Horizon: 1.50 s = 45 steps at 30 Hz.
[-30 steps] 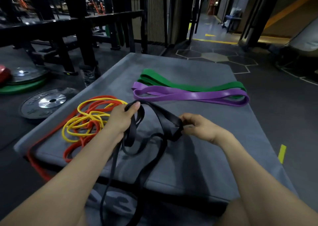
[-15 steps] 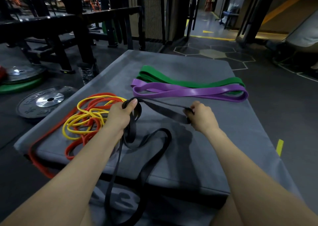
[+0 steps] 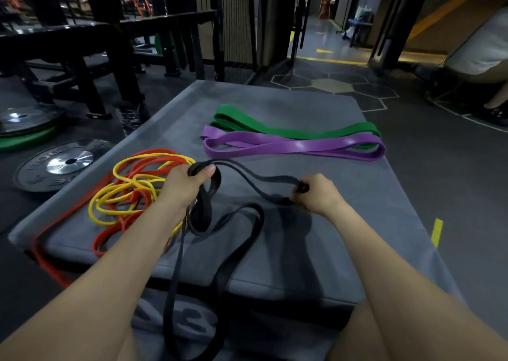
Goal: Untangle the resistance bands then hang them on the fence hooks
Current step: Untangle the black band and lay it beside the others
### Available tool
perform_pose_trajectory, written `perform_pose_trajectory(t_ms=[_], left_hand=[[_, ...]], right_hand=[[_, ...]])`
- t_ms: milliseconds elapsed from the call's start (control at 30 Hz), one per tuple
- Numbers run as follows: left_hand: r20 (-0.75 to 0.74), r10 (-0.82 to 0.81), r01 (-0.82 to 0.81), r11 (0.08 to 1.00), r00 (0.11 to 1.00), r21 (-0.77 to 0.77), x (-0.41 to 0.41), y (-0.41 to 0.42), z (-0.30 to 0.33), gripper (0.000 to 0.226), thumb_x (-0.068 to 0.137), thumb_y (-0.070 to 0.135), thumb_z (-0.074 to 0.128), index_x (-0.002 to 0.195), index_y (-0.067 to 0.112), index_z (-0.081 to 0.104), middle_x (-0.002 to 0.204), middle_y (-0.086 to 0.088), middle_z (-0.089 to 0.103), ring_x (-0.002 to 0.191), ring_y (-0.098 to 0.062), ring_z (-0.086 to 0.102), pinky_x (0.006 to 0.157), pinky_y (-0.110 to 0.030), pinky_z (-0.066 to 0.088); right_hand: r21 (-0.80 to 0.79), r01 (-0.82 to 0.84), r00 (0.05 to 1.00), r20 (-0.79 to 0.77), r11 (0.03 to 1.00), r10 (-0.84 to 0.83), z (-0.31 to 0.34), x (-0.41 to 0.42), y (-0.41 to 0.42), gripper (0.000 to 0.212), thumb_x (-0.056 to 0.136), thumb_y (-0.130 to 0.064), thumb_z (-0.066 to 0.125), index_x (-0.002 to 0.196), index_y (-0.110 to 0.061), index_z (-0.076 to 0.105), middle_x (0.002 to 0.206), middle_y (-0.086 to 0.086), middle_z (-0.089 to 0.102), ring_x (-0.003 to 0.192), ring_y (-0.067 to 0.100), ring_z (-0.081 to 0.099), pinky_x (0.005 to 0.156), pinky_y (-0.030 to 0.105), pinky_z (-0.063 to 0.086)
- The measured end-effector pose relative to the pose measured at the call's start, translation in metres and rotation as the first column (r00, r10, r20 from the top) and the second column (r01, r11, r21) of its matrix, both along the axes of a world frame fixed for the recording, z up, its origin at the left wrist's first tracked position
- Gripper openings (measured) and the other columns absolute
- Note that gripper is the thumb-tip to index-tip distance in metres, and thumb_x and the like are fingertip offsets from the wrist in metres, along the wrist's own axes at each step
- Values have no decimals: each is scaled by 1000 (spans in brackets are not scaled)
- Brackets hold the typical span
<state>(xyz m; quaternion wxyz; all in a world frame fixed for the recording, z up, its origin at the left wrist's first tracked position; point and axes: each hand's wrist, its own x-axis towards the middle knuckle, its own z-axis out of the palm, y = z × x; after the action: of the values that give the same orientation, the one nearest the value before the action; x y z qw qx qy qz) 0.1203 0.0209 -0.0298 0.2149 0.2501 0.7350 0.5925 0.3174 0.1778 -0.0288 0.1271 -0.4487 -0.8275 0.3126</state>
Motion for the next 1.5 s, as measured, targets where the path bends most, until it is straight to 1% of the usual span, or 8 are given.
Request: perform_pose_trajectory(t_ms=[100,233,333,467,633,967,1367,1500], left_hand=[[0,-102,102,995,995,1,5,-7,11,24,85,26,66,71,11,53,40,13,41,35,-2,36,39,-16,31],[68,-57,50,994,996,99,3,-24,23,25,95,26,51,72,17,52,43,14,40,35,0,36,48,-23,26],[24,-94,90,984,995,157,6,-43,34,21,98,17,43,80,15,54,46,13,42,36,1,37,51,-23,26],[-156,-147,173,971,977,166,12,-60,64,16,98,13,42,100,3,54,53,6,33,43,-1,30,50,-22,24],[-312,-228,292,940,922,176,34,-76,132,20,99,14,41,81,11,49,60,1,31,50,-4,31,50,-20,26],[-412,-305,418,881,859,220,67,-102,243,16,98,16,44,97,5,56,65,0,40,50,-2,39,50,-15,36],[-456,-333,416,905,825,91,80,-115,317,20,93,14,54,110,7,61,91,-6,66,82,-10,65,75,-28,56],[-478,-295,388,916,827,105,84,-116,329,13,93,13,54,102,11,62,85,-2,66,78,-10,64,76,-31,55]], right_hand=[[-22,-31,987,160,999,34,5,0,-1,26,79,-22,70,97,-5,64,92,12,62,88,26,60,71,30,44],[169,-6,943,328,986,-51,21,4,-11,49,80,-29,65,118,-2,51,125,20,47,121,36,40,96,37,35],[274,72,981,155,959,-118,39,5,-37,46,83,-24,62,122,-4,45,133,18,35,123,38,30,101,42,31],[400,-206,955,-119,893,273,80,-15,-79,47,87,-24,62,129,-8,51,127,17,53,119,32,46,99,32,33],[522,-358,856,-149,774,496,154,-39,-123,53,85,-24,65,132,-8,48,128,13,54,115,26,54,93,27,37],[799,-227,856,-108,556,505,260,-23,-146,23,87,-18,53,105,-16,67,89,8,57,90,31,57,75,38,48],[903,-129,877,-89,410,472,335,5,-163,20,89,-9,51,93,-7,70,88,5,52,77,22,56,63,30,46],[907,-111,883,-98,407,460,341,3,-165,20,88,-10,52,86,-4,71,80,9,57,67,25,59,54,33,49]])
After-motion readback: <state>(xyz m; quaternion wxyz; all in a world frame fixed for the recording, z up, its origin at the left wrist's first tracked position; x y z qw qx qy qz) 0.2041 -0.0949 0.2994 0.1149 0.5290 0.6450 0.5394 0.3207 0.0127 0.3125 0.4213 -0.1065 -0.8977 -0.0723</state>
